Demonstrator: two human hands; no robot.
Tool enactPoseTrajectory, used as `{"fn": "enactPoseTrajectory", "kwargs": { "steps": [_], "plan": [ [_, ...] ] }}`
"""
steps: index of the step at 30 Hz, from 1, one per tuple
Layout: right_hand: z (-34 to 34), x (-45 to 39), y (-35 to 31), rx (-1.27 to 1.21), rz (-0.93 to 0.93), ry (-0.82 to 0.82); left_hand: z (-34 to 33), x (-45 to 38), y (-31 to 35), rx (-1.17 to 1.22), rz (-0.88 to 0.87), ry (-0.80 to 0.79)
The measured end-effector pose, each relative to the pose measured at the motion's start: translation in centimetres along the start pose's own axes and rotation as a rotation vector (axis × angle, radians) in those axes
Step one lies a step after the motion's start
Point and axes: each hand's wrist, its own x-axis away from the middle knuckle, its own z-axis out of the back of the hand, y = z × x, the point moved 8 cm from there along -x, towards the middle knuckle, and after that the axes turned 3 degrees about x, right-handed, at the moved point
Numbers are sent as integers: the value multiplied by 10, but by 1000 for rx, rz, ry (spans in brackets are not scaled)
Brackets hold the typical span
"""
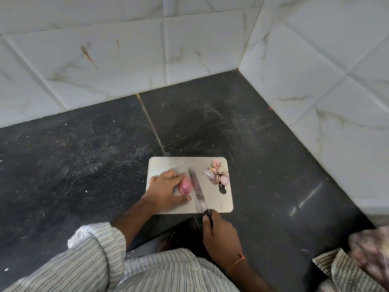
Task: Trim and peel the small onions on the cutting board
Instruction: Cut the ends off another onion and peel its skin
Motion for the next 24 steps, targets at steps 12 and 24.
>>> {"fn": "enactPoseTrajectory", "kwargs": {
  "steps": [12, 24],
  "plan": [
    [4, 6, -9, 77, -23, -71, 0, 0, 2, 30, 9, 40],
    [-7, -25, -38, 137, -40, -124, -3, -4, 2, 143, -5, -15]
  ]
}}
